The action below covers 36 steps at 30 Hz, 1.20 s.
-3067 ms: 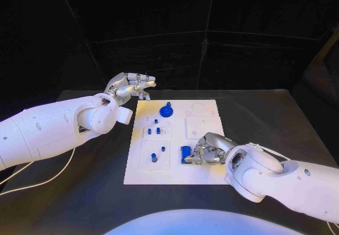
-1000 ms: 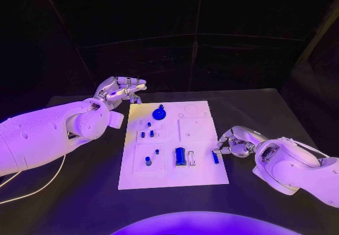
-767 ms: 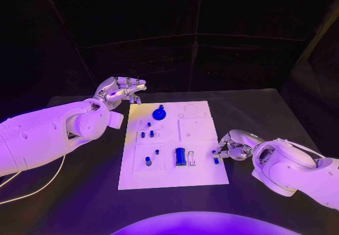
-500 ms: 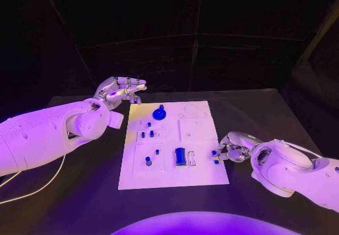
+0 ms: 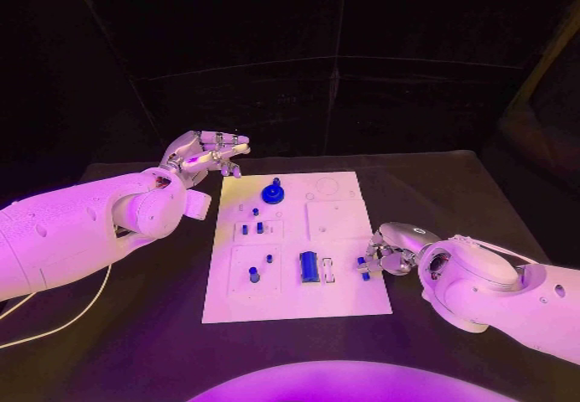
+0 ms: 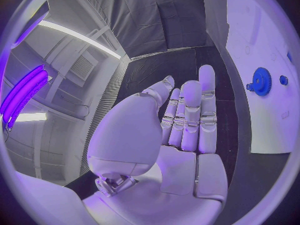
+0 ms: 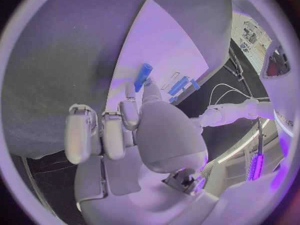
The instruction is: Assemble the parts on the task board
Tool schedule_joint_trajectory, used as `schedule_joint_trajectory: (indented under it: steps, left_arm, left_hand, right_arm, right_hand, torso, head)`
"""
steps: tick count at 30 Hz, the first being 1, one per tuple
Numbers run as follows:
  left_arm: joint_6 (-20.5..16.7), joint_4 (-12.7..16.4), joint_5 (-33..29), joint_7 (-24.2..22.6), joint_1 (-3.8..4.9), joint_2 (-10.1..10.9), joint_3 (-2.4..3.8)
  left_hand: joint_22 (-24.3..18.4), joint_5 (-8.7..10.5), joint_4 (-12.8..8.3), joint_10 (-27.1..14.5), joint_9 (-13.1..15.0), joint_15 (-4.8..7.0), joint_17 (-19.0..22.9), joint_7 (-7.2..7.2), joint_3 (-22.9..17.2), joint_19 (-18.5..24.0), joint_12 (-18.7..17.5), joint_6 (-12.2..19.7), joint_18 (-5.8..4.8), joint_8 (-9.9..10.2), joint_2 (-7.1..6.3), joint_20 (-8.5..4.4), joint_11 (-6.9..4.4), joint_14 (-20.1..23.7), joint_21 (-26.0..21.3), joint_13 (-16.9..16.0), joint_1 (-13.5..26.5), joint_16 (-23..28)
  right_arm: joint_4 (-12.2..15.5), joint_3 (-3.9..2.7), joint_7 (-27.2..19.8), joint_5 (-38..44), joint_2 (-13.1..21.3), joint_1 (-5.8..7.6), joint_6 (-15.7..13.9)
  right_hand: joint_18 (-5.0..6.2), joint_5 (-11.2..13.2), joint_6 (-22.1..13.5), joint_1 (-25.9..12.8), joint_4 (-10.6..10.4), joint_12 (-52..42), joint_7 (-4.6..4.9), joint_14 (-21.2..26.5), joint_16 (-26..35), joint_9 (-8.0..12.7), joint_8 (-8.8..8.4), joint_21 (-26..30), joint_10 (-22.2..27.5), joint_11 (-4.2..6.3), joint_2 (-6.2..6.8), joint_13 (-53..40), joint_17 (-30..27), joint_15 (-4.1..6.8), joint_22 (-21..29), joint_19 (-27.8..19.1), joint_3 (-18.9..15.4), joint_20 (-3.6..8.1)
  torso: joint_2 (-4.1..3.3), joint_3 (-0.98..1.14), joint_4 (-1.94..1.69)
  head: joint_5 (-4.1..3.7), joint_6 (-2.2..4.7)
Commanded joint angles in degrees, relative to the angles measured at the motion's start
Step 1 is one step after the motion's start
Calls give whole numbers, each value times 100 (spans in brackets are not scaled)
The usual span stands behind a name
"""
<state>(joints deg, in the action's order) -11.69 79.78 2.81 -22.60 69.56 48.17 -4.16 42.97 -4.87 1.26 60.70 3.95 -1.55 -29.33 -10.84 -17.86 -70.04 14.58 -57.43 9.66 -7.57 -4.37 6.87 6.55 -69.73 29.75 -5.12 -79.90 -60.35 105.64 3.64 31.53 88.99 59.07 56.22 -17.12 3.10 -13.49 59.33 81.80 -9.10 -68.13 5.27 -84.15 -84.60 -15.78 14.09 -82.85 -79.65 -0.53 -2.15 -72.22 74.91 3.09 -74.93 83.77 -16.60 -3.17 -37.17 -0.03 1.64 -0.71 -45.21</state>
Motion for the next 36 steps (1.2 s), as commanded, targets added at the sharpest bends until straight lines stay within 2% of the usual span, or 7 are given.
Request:
schedule_joint_trajectory:
  steps: [1,16,18,20,22,24,36]
  left_arm:
    - [66,10,-15,-23,5,7,5]
    - [87,12,-15,-2,5,18,4]
    - [88,12,-15,-1,5,17,4]
    - [89,11,-15,-1,4,17,4]
    - [86,9,-15,1,4,18,4]
    - [86,8,-15,2,4,18,4]
    - [94,5,-15,3,0,6,3]
  left_hand:
    - [-8,-31,-12,-53,0,6,8,1,11,16,26,53,78,-32,8,17,3,37,-38,0,-44,24]
    - [-12,-33,-12,-59,1,4,14,-2,16,16,38,56,77,-39,8,18,6,42,-42,0,-41,23]
    - [-12,-33,-12,-59,1,4,14,-2,16,16,38,56,77,-39,8,18,6,42,-42,0,-41,23]
    - [-12,-33,-12,-59,1,4,14,-2,16,16,38,56,77,-39,8,18,6,42,-42,0,-41,23]
    - [-12,-33,-12,-59,1,4,14,-2,16,16,38,56,77,-39,8,18,6,42,-42,0,-41,23]
    - [-12,-33,-12,-59,1,4,14,-2,16,16,38,56,77,-39,8,18,6,42,-42,0,-41,23]
    - [-14,-34,-15,-64,0,3,9,-2,16,16,41,59,77,-40,8,18,6,42,-44,0,-43,19]
  right_arm:
    - [-42,31,115,627,-71,-48,573]
    - [-84,32,170,1301,-227,-63,1219]
    - [-85,32,172,1324,-241,-63,1257]
    - [-78,32,178,1287,-246,-63,1238]
    - [-50,31,194,1181,-232,-63,1130]
    - [-22,31,210,1076,-214,-63,1031]
    - [231,28,234,530,-109,-61,-144]
  right_hand:
    - [-41,129,57,176,96,-40,-4,-394,-25,13,-45,-33,-35,-2,-10,-33,482,35,-263,86,39,32]
    - [-43,80,71,456,334,-34,2,-392,-25,3,-113,-35,-6,-2,-45,-46,493,33,-278,85,190,29]
    - [-43,-107,73,527,388,-22,12,-391,-24,11,-146,-35,10,-6,-65,-44,496,32,-280,84,258,32]
    - [-44,-467,96,562,414,-15,13,-392,-26,23,-185,-38,20,0,-92,-46,502,33,-287,86,330,34]
    - [-46,-847,134,596,430,-18,-1,-395,-31,38,-223,-43,20,12,-126,-55,516,43,-297,90,425,39]
    - [-48,-1004,154,616,434,-22,-8,-397,-37,46,-245,-48,17,19,-158,-62,528,49,-307,95,495,44]
    - [-79,-1698,378,486,353,-219,-85,-425,-107,55,-307,-139,-135,84,-37,-225,665,104,-463,170,875,97]
  torso:
    - [-2,-7,-1]
    - [0,-3,-5]
    - [-1,0,-6]
    - [3,-1,-2]
    - [2,1,1]
    - [0,0,5]
    - [1,-1,-8]
  head:
    - [-1,-5]
    - [2,-33]
    - [6,-37]
    - [12,-39]
    - [15,-49]
    - [19,-52]
    - [8,-63]
